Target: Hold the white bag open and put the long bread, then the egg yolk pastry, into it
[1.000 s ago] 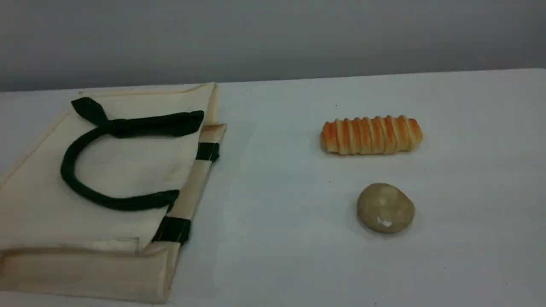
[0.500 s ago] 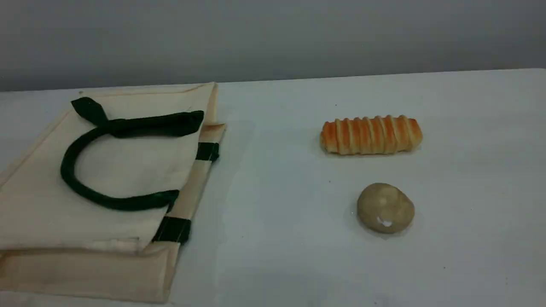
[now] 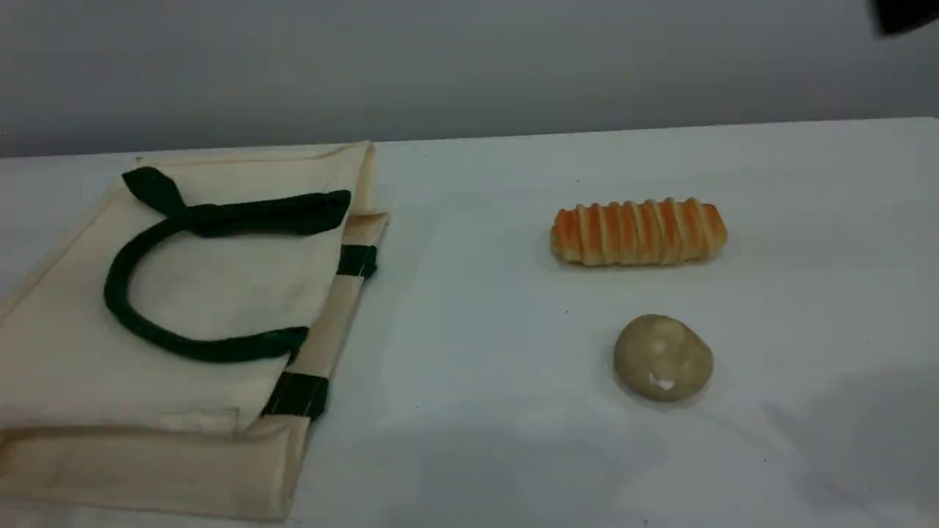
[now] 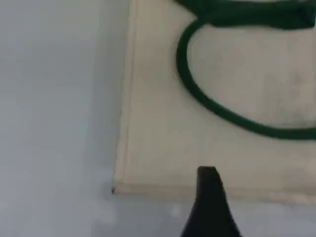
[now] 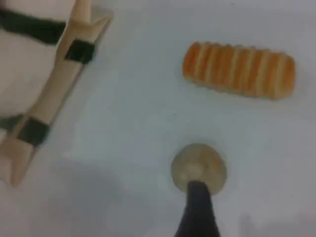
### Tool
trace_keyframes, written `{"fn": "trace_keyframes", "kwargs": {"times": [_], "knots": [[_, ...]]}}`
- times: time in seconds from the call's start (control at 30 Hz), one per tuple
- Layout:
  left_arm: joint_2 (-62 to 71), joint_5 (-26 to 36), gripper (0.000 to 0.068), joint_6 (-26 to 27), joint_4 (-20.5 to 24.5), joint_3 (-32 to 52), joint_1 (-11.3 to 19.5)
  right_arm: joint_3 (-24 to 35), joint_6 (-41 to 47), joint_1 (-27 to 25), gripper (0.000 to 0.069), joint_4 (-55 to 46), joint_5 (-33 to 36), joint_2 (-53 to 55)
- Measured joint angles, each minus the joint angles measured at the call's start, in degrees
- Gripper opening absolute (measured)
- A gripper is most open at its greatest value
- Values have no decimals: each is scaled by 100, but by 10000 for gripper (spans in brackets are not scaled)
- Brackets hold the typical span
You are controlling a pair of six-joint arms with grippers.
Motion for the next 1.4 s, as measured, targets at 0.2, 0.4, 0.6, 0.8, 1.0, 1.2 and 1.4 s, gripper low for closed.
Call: {"fn": "trace_keyframes", "kwargs": {"times": [0.2,0.4,0.6,0.8,1.0,1.2,1.4], "knots": [[0,-134,453,0,96,0,0,0,-588,667,491,167,-888,818],[0,-123,453,5,115,0,0,0,-1305,1104,491,160,-1769,1374],[0,-123,453,5,110,0,0,0,-2242,1460,491,136,-2337,1694],[0,-123,453,5,105,0,0,0,-2755,1789,491,136,-3164,2102],[0,-123,453,-2,105,0,0,-25,-2744,1789,491,97,-3762,2623],[0,-123,453,-35,105,0,0,-459,-2677,1789,491,361,-3586,3348],[0,-123,453,-35,105,0,0,-1038,-2672,1789,491,865,-3437,3975]]}}
